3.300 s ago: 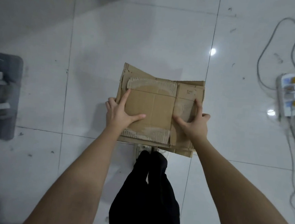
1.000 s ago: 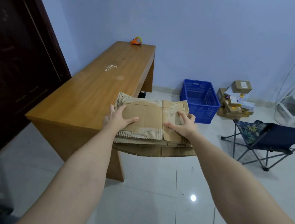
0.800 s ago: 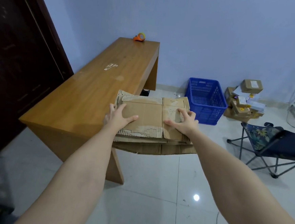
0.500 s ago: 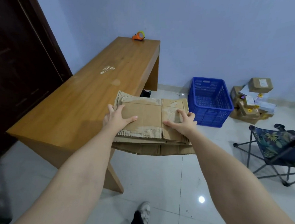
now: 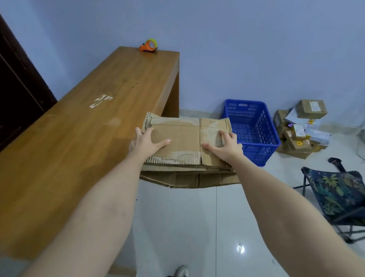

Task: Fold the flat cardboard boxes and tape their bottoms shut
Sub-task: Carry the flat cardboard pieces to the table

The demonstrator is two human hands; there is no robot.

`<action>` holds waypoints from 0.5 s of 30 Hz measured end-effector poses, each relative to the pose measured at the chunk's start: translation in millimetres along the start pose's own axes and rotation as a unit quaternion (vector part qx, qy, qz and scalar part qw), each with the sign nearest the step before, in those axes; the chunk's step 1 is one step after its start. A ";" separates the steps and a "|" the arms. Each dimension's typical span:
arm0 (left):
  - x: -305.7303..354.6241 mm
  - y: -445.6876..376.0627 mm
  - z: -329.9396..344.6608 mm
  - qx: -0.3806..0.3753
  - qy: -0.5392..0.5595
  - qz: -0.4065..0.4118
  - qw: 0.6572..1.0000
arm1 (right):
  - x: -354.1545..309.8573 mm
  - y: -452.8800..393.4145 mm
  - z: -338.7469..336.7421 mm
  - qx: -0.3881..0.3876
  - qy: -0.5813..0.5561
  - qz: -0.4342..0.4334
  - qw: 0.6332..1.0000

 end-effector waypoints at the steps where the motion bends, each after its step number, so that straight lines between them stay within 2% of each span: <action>1: 6.1 -9.8 2.0 -0.004 0.001 0.003 1.000 | 0.4 -9.2 -3.8 0.001 0.004 0.003 1.000; 9: 42.3 -84.9 22.1 -0.033 -0.001 0.008 0.999 | 8.7 -82.5 -22.7 -0.001 0.027 0.028 0.999; 15: 66.3 -149.3 27.9 -0.017 0.006 -0.010 1.000 | -0.1 -164.4 -36.3 -0.010 0.039 0.017 0.999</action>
Point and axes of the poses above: each hand's wrist, its own y-axis away from the middle knuckle, its own z-axis out of the palm, x = y × z, the point moved 5 cm from there along -y, towards the middle knuckle
